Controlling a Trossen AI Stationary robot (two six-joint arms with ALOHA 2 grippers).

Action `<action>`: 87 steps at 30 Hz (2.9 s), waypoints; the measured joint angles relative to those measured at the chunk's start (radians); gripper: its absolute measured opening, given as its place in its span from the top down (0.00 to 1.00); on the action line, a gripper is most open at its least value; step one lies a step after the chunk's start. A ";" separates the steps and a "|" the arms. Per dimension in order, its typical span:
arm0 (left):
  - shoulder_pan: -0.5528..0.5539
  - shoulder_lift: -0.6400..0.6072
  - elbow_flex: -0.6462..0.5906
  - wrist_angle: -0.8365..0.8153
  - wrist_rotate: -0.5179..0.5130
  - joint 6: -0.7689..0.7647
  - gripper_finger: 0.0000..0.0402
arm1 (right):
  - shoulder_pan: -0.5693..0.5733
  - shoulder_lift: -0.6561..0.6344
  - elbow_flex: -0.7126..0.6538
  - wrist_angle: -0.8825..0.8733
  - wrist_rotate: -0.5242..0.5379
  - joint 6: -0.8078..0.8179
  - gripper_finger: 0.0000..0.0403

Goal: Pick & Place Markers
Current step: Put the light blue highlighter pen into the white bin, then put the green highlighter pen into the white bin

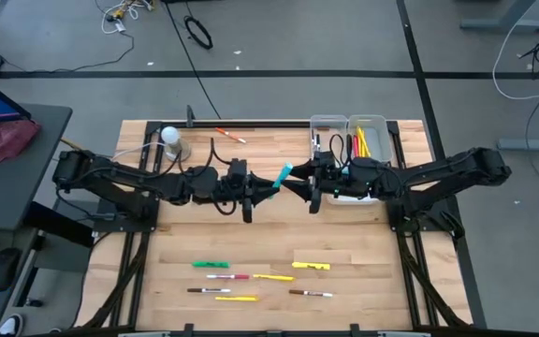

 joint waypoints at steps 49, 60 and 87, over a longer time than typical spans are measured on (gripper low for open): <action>0.018 0.000 0.002 -0.109 0.000 0.015 0.45 | -0.268 -0.268 -0.257 -1.006 0.017 -0.130 0.86; 0.016 0.000 0.002 -0.116 -0.003 0.014 0.45 | -0.282 -0.268 -0.320 -1.003 0.141 -0.214 0.86; 0.026 -0.014 0.001 -0.137 0.105 0.004 0.45 | -0.278 -0.176 -0.217 -1.143 -0.070 -0.134 0.52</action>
